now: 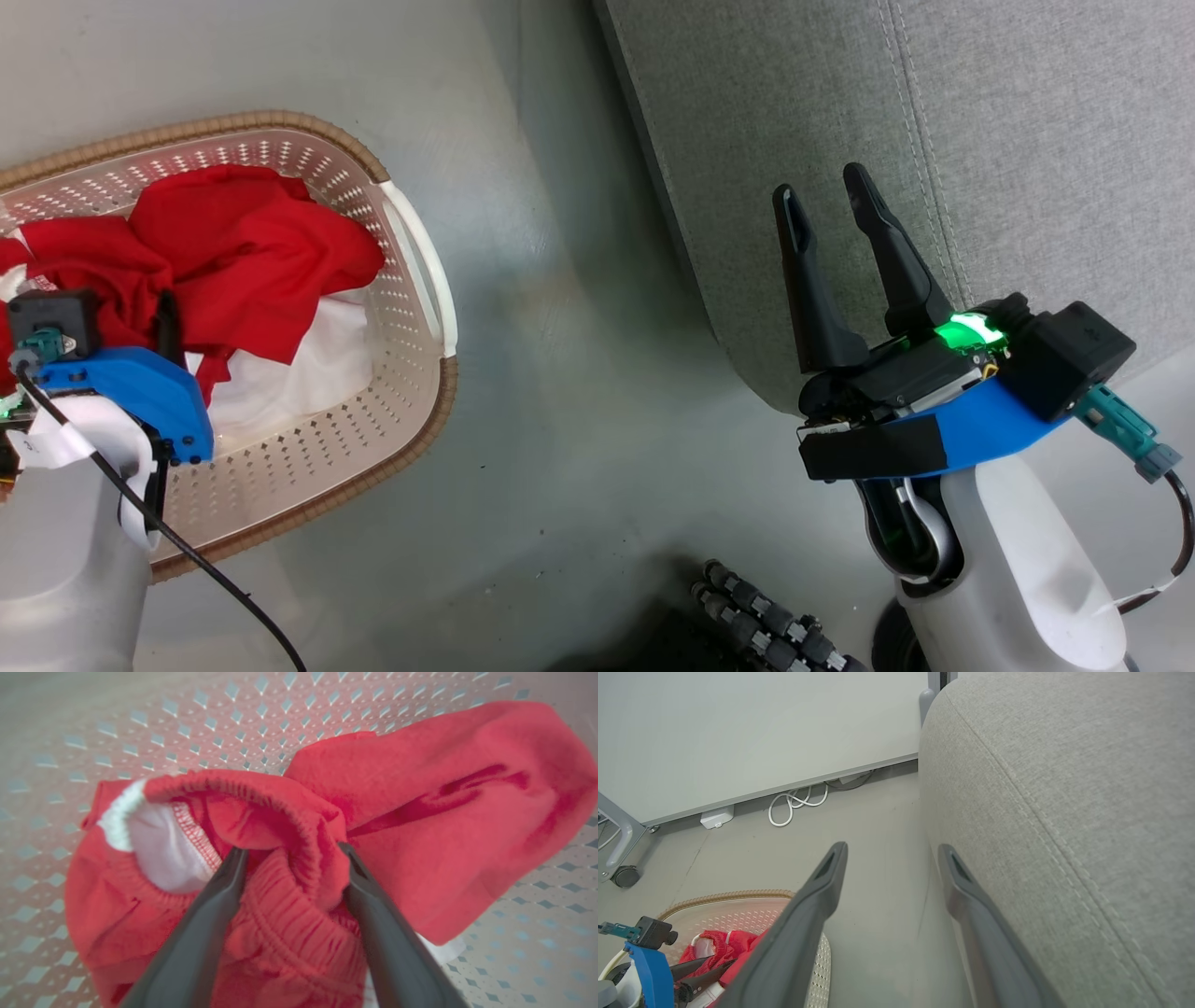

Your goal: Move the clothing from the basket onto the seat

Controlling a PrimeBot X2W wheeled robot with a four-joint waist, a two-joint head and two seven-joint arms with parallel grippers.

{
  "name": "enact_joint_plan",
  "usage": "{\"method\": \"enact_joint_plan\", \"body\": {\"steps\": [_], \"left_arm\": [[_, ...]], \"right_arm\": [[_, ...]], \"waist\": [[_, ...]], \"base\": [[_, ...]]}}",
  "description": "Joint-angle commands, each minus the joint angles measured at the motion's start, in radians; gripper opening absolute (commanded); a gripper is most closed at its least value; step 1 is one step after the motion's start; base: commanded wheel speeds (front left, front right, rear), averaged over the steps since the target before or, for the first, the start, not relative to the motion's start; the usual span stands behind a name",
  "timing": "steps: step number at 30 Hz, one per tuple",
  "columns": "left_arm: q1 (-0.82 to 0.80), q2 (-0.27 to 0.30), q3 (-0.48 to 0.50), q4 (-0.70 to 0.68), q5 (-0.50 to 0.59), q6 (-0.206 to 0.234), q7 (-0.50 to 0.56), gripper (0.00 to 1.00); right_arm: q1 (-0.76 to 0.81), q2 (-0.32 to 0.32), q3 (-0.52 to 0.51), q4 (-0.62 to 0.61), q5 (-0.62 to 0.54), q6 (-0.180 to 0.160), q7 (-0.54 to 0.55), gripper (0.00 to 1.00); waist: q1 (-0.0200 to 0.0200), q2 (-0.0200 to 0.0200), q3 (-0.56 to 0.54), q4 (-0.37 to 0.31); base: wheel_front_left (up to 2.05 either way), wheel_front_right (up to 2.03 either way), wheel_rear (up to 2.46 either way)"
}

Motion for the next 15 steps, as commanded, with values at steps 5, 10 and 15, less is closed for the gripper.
{"method": "enact_joint_plan", "body": {"steps": [5,10,15], "left_arm": [[-0.025,0.0,-0.004,-0.007,-0.007,0.017,0.024,0.85],[-0.027,-0.002,-0.019,-0.014,0.0,0.021,0.024,0.0],[-0.026,-0.004,-0.026,-0.017,-0.005,0.019,0.023,0.0]], "right_arm": [[-0.018,0.0,0.005,0.002,0.013,0.0,-0.003,1.0],[-0.023,0.0,0.004,0.004,0.014,0.0,-0.003,1.0],[-0.026,0.0,-0.002,0.007,0.009,0.0,-0.003,1.0]], "waist": [[-0.0001,0.0,0.005,0.005],[-0.0001,0.0,0.003,0.01],[-0.0001,0.0,-0.001,0.015]], "base": [[0.0,0.0,0.0],[0.0,0.0,0.0],[0.0,0.0,0.0]]}}
